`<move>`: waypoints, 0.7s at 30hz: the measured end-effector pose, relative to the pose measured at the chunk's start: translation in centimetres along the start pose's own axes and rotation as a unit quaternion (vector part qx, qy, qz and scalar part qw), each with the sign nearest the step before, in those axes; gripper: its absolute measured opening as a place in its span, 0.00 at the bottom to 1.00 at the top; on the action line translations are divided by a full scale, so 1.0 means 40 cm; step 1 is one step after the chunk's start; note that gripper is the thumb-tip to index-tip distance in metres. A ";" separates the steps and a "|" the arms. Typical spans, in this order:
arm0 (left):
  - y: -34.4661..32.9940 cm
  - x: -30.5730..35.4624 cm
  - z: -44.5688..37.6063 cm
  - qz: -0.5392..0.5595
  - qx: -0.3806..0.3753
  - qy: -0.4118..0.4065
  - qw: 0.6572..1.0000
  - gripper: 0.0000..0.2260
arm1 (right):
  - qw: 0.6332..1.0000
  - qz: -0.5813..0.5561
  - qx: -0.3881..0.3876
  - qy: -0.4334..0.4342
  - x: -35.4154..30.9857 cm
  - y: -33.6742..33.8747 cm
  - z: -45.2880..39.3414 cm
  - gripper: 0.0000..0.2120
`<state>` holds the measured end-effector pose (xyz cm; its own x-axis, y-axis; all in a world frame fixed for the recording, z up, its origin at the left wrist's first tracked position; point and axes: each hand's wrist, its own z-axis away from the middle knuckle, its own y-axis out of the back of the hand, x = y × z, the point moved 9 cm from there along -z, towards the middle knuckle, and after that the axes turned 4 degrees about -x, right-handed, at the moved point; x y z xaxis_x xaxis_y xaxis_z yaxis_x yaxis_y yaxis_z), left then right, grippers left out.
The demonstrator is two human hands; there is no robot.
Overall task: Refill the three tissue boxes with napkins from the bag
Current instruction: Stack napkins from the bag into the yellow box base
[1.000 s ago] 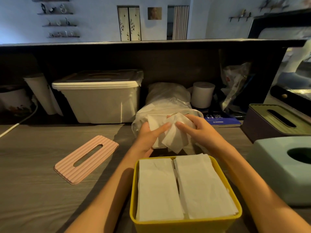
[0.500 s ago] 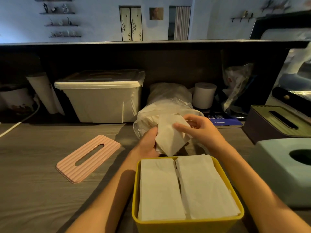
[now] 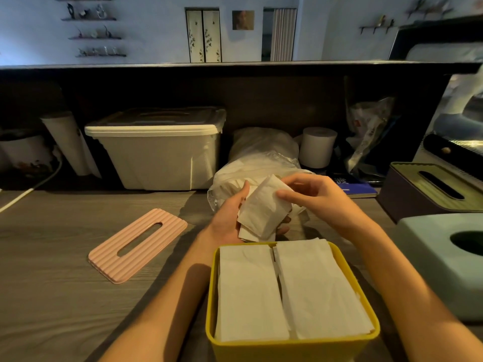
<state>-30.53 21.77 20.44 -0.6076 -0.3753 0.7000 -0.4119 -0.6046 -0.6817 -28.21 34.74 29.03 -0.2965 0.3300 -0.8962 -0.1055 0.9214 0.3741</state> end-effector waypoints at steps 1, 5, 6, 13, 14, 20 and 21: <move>0.005 -0.002 -0.002 -0.009 -0.003 0.007 1.000 0.30 | 1.000 0.009 -0.007 0.001 -0.001 -0.002 0.000 0.10; 0.009 0.009 0.008 -0.052 0.019 -0.017 0.998 0.26 | 1.000 0.018 -0.024 -0.001 -0.001 0.001 0.007 0.09; 0.004 0.007 0.010 -0.062 0.013 -0.014 0.998 0.26 | 0.999 0.007 -0.032 -0.002 -0.002 -0.001 0.008 0.09; -0.036 0.000 -0.001 -0.074 -0.051 0.005 0.996 0.35 | 0.992 0.107 0.054 0.023 0.020 -0.032 -0.016 0.08; -0.037 -0.003 -0.001 -0.071 -0.052 0.015 0.996 0.36 | 0.990 0.112 0.076 0.031 0.023 -0.028 -0.018 0.08; -0.033 0.043 0.043 -0.201 0.030 -0.028 0.979 0.18 | 0.981 0.089 0.151 0.084 0.022 -0.008 -0.016 0.12; -0.017 0.069 0.054 -0.224 0.058 -0.053 0.971 0.15 | 0.980 0.089 0.160 0.083 0.026 -0.005 -0.014 0.12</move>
<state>-30.45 19.66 23.30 -0.3086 -0.1223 0.9433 -0.5363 -0.7967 -0.2787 -29.05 34.78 28.16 -0.4366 0.4779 -0.7623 0.2568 0.8782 0.4035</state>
